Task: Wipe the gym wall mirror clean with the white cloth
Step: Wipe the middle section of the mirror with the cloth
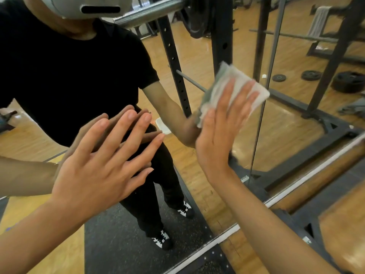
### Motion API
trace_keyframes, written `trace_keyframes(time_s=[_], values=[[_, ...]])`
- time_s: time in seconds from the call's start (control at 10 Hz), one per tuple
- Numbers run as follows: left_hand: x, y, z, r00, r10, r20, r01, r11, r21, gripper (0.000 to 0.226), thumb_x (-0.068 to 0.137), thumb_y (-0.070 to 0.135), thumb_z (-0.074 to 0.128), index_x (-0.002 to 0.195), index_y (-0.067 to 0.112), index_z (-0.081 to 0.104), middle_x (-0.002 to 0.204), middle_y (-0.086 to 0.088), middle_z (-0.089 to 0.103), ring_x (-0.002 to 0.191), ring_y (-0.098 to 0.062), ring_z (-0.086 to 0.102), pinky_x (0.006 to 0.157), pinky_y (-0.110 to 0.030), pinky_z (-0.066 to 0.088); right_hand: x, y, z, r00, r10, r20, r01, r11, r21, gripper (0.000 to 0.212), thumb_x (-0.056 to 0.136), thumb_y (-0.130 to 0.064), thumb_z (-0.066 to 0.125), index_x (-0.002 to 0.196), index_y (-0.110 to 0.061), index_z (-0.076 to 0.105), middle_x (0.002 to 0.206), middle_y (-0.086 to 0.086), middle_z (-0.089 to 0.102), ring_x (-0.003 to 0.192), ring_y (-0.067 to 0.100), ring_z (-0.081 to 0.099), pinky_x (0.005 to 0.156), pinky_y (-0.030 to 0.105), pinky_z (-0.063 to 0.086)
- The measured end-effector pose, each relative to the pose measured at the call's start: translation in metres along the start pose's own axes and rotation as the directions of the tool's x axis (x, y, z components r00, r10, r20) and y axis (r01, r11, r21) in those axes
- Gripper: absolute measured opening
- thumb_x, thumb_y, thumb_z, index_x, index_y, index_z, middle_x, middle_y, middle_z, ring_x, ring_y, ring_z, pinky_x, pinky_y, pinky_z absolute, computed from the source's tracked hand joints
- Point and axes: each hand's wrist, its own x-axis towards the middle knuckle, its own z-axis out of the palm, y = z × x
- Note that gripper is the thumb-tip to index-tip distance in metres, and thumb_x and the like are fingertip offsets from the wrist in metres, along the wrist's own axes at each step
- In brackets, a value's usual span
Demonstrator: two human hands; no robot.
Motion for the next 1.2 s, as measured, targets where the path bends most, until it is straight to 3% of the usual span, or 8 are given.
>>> trace_keyframes(time_s=[0.1, 0.3, 0.5, 0.7, 0.8, 0.9, 1.0, 1.2], values=[[-0.001, -0.009, 0.007, 0.999, 0.018, 0.03, -0.02, 0.997, 0.077, 0.076, 0.103, 0.049, 0.049, 0.169, 0.02, 0.023, 0.177, -0.016, 0.006, 0.163, -0.034, -0.004, 0.131, -0.049, -0.012, -0.017, -0.008, 0.005, 0.984, -0.16, 0.072, 0.167, 0.981, -0.099, 0.058, 0.113, -0.033, 0.022, 0.166, -0.011, 0.017, 0.172, 0.023, -0.001, 0.159, 0.046, -0.007, 0.129, 0.058, -0.005], [-0.004, -0.007, 0.006, 1.0, 0.017, 0.024, -0.018, 1.0, 0.025, 0.076, 0.102, 0.049, 0.049, 0.169, 0.023, 0.022, 0.177, -0.013, 0.0, 0.163, -0.033, -0.009, 0.13, -0.048, -0.015, -0.233, 0.102, -0.001, 0.922, 0.164, 0.352, -0.104, 0.977, -0.184, 0.059, 0.115, -0.041, 0.015, 0.167, -0.029, -0.01, 0.175, 0.012, -0.015, 0.161, 0.039, -0.006, 0.113, 0.079, 0.03], [-0.005, -0.016, 0.008, 0.989, 0.138, 0.055, -0.147, 0.968, 0.205, 0.07, 0.109, 0.049, 0.04, 0.168, 0.014, 0.025, 0.175, -0.021, 0.009, 0.162, -0.039, 0.003, 0.13, -0.054, 0.002, -0.079, 0.034, 0.024, 0.93, 0.353, -0.107, -0.354, 0.935, 0.013, 0.053, 0.113, -0.048, 0.01, 0.161, -0.051, -0.013, 0.174, -0.003, -0.012, 0.162, 0.022, -0.01, 0.13, 0.053, -0.003], [-0.005, -0.01, -0.002, 0.989, 0.142, 0.03, -0.145, 0.963, 0.226, 0.07, 0.111, 0.045, 0.03, 0.168, 0.006, 0.019, 0.174, -0.027, 0.003, 0.161, -0.042, 0.006, 0.131, -0.055, -0.001, -0.114, -0.025, 0.04, 0.995, 0.101, 0.006, -0.1, 0.994, -0.046, 0.058, 0.113, -0.041, 0.018, 0.167, -0.036, -0.003, 0.174, -0.003, -0.016, 0.162, 0.028, -0.011, 0.13, 0.051, -0.004], [-0.002, -0.013, -0.002, 0.988, 0.156, -0.009, -0.148, 0.954, 0.261, 0.071, 0.111, 0.044, 0.031, 0.167, 0.002, 0.016, 0.173, -0.029, 0.001, 0.16, -0.044, 0.006, 0.13, -0.056, -0.001, -0.195, 0.016, 0.048, 0.892, 0.451, 0.016, -0.451, 0.893, 0.0, 0.063, 0.106, -0.07, 0.01, 0.163, -0.05, -0.008, 0.176, -0.003, -0.007, 0.163, 0.023, 0.001, 0.131, 0.048, 0.009], [-0.002, -0.012, -0.002, 0.986, 0.166, -0.03, -0.15, 0.942, 0.3, 0.076, 0.109, 0.047, 0.028, 0.167, 0.0, 0.01, 0.171, -0.031, -0.004, 0.159, -0.045, 0.003, 0.128, -0.058, -0.005, -0.201, 0.068, 0.047, 0.461, 0.887, -0.027, -0.816, 0.436, 0.379, 0.077, 0.1, -0.077, 0.021, 0.167, -0.038, 0.017, 0.171, 0.001, 0.026, 0.155, 0.025, 0.031, 0.125, 0.04, 0.025], [0.0, -0.011, -0.007, 0.984, 0.178, -0.024, -0.165, 0.947, 0.274, 0.072, 0.11, 0.043, 0.021, 0.166, 0.0, 0.009, 0.172, -0.03, 0.0, 0.161, -0.046, 0.007, 0.128, -0.058, -0.003, -0.138, 0.102, 0.038, 0.222, 0.973, -0.061, -0.863, 0.225, 0.452, 0.101, 0.071, -0.086, 0.014, 0.156, -0.041, 0.041, 0.155, 0.006, 0.051, 0.142, 0.03, 0.049, 0.12, 0.05, 0.034], [-0.001, -0.01, -0.008, 0.985, 0.169, -0.025, -0.158, 0.957, 0.242, 0.074, 0.108, 0.044, 0.02, 0.166, 0.001, 0.004, 0.172, -0.032, -0.005, 0.161, -0.047, 0.003, 0.128, -0.058, -0.003, -0.043, -0.009, 0.025, 0.925, 0.351, -0.144, -0.344, 0.936, 0.07, 0.06, 0.109, -0.046, 0.019, 0.164, -0.04, -0.003, 0.176, 0.006, -0.003, 0.163, 0.03, -0.001, 0.129, 0.06, 0.004]])
